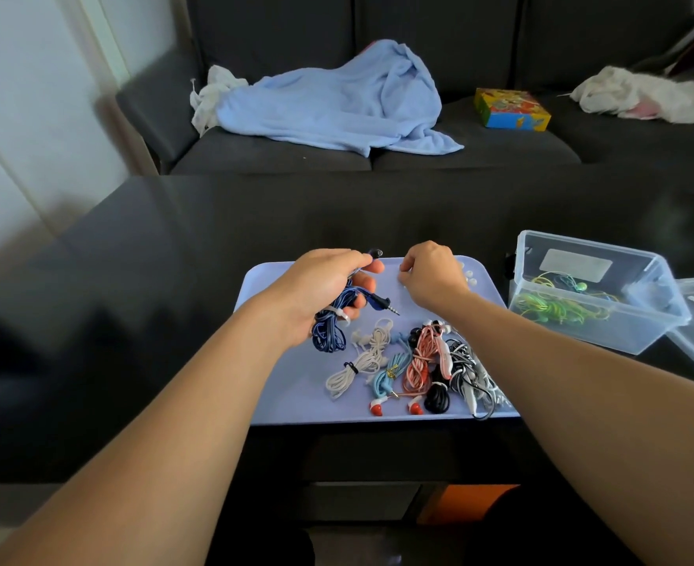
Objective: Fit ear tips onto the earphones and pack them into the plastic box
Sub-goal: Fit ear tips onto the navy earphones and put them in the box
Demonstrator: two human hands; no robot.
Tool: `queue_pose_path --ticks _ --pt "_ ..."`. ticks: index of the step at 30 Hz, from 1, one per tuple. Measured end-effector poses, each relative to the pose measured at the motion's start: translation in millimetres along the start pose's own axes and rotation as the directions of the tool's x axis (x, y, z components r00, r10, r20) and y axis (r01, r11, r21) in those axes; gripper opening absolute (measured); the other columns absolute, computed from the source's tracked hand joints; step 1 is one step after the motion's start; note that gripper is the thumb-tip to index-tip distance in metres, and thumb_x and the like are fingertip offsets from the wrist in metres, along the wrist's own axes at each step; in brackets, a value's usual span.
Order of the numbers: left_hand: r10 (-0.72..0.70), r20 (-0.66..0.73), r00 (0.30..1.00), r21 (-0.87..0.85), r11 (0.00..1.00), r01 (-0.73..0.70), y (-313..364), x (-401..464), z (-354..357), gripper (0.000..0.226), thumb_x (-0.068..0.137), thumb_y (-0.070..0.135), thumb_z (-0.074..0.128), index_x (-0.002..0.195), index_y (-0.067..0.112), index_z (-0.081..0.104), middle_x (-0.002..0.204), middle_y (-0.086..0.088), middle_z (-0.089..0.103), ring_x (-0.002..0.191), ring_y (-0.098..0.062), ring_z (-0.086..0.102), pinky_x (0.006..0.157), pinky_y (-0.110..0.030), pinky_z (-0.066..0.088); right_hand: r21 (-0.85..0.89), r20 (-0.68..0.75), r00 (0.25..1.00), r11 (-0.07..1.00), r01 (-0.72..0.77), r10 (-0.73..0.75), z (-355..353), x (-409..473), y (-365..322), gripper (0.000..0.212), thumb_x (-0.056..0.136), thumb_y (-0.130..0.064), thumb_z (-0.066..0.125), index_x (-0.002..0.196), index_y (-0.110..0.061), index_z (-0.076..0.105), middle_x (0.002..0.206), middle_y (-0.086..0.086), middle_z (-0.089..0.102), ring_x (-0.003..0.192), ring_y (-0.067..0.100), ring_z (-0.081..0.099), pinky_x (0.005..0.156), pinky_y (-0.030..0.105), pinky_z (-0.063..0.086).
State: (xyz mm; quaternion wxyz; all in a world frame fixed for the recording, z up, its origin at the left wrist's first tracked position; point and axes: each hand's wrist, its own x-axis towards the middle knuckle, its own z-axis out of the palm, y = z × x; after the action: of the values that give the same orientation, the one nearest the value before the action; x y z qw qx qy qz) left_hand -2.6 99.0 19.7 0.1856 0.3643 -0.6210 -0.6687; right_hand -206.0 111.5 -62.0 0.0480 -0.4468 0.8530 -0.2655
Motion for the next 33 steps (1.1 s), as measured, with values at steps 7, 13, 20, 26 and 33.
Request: queue_pose_path --ticks 7,13,20,26,33 --pt "0.039 -0.027 0.999 -0.011 0.999 -0.039 1.7 3.6 6.9 0.020 0.101 0.013 0.053 0.109 0.002 0.067 0.070 -0.007 0.069 0.051 -0.013 0.047 0.044 -0.022 0.034 0.239 -0.112 0.984 0.957 0.161 -0.138 -26.2 -2.4 -26.0 0.003 0.091 -0.017 0.069 0.091 -0.014 0.070 0.084 0.000 0.067 0.074 0.015 0.063 0.067 0.027 0.052" --pt "0.023 -0.177 0.984 0.103 0.995 -0.005 -2.9 14.5 3.9 0.017 0.100 0.011 0.054 0.103 0.000 0.066 0.073 -0.010 0.063 0.048 -0.015 0.046 0.042 -0.024 0.034 0.249 -0.084 0.990 0.959 0.133 -0.115 -36.0 -15.8 -8.4 0.003 0.091 -0.012 0.070 0.092 -0.011 0.072 0.084 0.003 0.070 0.077 0.016 0.066 0.064 0.018 0.050" --pt "-0.175 -0.392 0.903 0.196 0.943 0.268 -17.9 28.9 -25.8 0.019 0.101 0.010 0.046 0.092 0.007 0.062 0.078 -0.009 0.063 0.050 -0.017 0.046 0.044 -0.022 0.031 0.254 -0.022 0.998 0.965 0.059 -0.055 -30.4 -20.2 9.5 0.012 0.094 -0.010 0.067 0.102 -0.011 0.074 0.091 0.004 0.071 0.084 0.018 0.067 0.079 0.031 0.058" --pt "-0.151 -0.421 0.894 0.178 0.953 0.245 -22.1 26.2 -48.2 0.016 0.102 0.009 0.047 0.095 0.005 0.061 0.082 -0.010 0.063 0.050 -0.016 0.043 0.043 -0.022 0.030 0.289 -0.003 0.997 0.955 0.071 -0.073 -25.9 -15.4 -0.5 0.009 0.095 -0.017 0.067 0.096 -0.013 0.076 0.090 0.001 0.071 0.079 0.012 0.064 0.067 0.019 0.049" --pt "-0.082 -0.364 0.928 0.141 0.980 0.142 -21.6 25.4 -40.7 0.018 0.100 0.007 0.050 0.112 0.004 0.063 0.085 -0.010 0.071 0.054 -0.015 0.047 0.043 -0.023 0.035 0.174 0.122 0.974 0.970 0.170 -0.193 10.1 -15.9 -39.2 0.004 0.092 -0.016 0.072 0.091 -0.020 0.070 0.101 0.000 0.063 0.084 0.014 0.063 0.064 0.021 0.047"
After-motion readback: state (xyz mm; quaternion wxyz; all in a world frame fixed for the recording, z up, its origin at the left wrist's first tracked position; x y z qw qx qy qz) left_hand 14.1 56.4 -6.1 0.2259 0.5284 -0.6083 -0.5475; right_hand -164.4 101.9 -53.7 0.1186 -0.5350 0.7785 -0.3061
